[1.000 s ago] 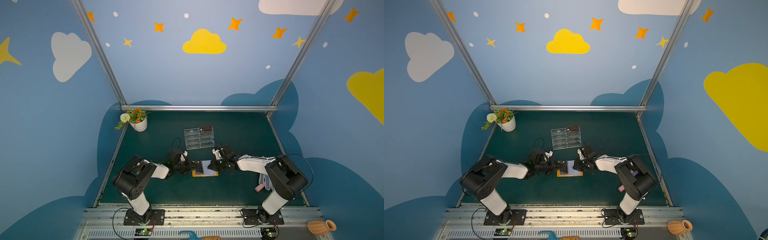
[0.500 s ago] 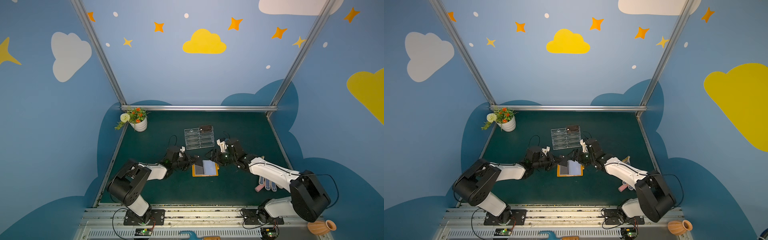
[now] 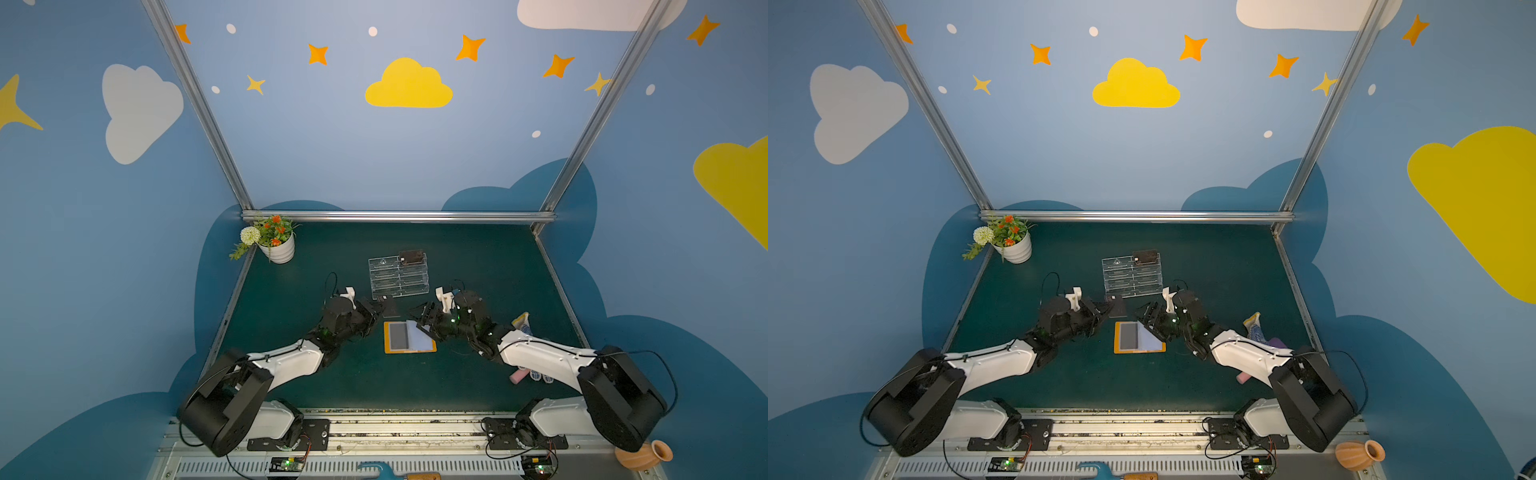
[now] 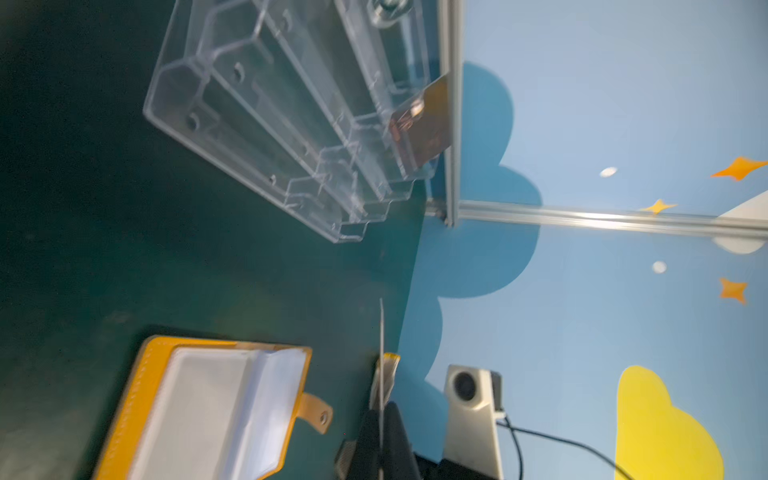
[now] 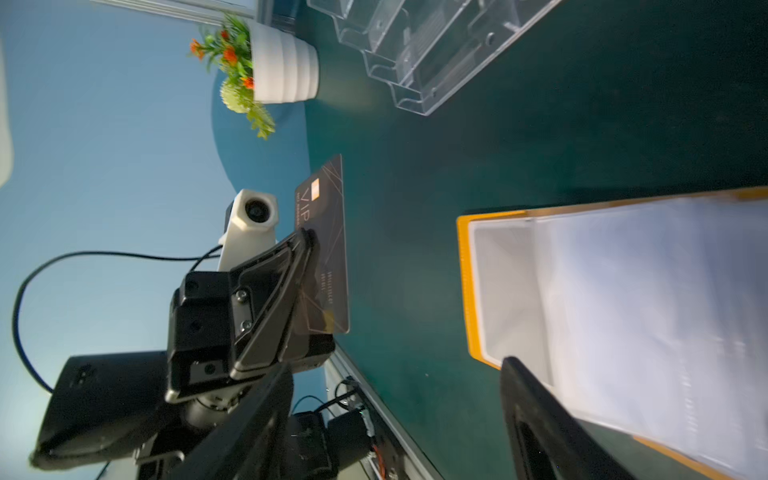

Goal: Take the credit cards out of the card holder

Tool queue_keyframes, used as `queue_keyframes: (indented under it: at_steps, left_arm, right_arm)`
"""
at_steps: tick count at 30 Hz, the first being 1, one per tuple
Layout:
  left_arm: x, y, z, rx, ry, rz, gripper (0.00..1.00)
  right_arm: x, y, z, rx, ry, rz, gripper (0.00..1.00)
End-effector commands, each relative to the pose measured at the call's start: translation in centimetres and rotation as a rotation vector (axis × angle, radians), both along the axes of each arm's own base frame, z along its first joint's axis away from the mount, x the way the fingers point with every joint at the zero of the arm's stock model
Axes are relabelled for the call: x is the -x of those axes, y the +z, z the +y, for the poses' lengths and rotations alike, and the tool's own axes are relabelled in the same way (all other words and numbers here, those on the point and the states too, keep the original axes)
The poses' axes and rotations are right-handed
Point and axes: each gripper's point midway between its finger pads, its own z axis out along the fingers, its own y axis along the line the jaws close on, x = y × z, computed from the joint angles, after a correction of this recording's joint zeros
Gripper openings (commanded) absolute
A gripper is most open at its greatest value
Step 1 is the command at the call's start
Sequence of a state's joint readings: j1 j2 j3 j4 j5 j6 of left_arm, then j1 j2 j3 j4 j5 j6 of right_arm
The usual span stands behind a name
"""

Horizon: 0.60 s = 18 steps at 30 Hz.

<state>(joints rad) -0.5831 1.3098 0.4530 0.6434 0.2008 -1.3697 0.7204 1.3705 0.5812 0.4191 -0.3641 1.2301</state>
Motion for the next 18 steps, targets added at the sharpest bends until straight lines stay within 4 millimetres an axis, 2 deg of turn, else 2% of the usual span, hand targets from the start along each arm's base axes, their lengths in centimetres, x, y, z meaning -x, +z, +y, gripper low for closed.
queue_keyframes:
  at_steps: [1, 4, 8, 18]
  left_arm:
    - [-1.1, 2.5, 1.7, -0.039, 0.180, -0.048, 0.04]
    - [-1.1, 3.8, 1.7, -0.029, 0.206, -0.076, 0.04]
    - [-0.9, 3.3, 1.4, -0.025, 0.213, -0.057, 0.04]
    - [-0.5, 3.5, 0.3, -0.014, 0.206, -0.068, 0.04]
  right_arm:
    - [-1.8, 3.2, 1.3, -0.163, -0.094, -0.060, 0.76]
    - [-2.5, 3.8, 1.6, -0.222, -0.128, -0.087, 0.76]
    - [-2.8, 4.9, 2.1, -0.265, -0.138, -0.135, 0.76]
    - [-3.0, 4.9, 3.6, -0.263, -0.108, -0.146, 0.76]
